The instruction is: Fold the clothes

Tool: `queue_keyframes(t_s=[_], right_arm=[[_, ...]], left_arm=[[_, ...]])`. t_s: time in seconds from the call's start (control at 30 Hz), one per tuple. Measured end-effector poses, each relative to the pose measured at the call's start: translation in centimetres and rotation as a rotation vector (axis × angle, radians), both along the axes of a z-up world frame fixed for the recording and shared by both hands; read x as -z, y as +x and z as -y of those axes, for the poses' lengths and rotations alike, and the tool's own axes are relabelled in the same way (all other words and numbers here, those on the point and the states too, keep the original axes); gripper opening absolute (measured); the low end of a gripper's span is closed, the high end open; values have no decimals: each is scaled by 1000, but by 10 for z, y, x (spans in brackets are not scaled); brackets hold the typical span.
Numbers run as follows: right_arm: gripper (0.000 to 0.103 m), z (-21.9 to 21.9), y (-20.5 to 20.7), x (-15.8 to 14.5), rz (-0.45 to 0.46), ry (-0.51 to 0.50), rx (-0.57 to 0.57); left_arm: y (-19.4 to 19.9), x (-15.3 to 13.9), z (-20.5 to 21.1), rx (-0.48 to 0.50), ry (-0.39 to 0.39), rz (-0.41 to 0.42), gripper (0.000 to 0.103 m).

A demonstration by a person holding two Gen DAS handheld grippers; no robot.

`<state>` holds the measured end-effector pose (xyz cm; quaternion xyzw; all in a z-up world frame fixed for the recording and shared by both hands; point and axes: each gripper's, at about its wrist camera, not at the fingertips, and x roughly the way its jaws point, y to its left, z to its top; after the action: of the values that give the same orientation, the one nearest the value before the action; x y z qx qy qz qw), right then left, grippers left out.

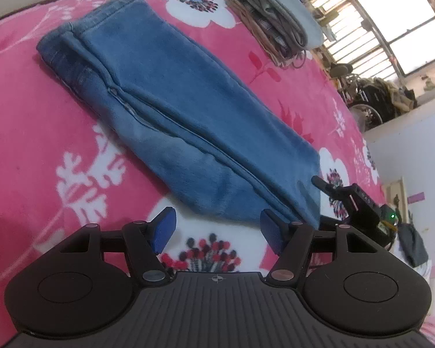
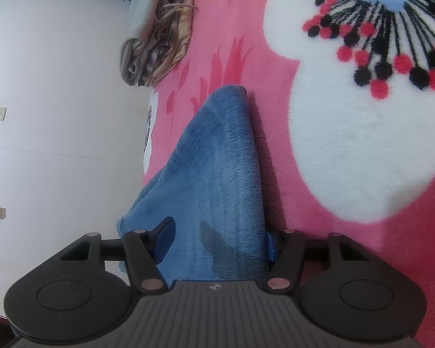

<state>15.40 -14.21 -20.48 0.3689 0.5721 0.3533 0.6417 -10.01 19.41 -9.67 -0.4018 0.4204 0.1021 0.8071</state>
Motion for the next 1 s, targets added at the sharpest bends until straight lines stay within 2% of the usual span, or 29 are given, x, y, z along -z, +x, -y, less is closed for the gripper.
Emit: queue_keyframes(t_s=[0.1,0.17,0.33,0.43,0.63,0.73,0.8,0.9,1.0], right_arm=[[62,2,1,1,6,14,-15],[62,4,1,2,7,32,-25],[62,6,2,2,11,41,-35],[62,4,-1,-7,33,-6,-53],[70,19,-14,-42,190,-151,-38],[71,25,-22,-68,328,-235,31],[71,19,-31,-87,438,-256,40],[71,0,-44,-104,536,-195,-31],[71,-25,-54,-106,534,-95,-153]], left_arm=[[10,-4,22,32,39,11,64],[18,-4,39,52,116,40,64],[32,5,76,88,518,71,64],[26,16,80,106,608,70,64],[11,28,64,66,641,84,64],[7,34,55,45,629,83,64],[4,39,47,30,607,76,64],[2,44,39,13,579,78,64],[1,47,34,7,569,84,64]])
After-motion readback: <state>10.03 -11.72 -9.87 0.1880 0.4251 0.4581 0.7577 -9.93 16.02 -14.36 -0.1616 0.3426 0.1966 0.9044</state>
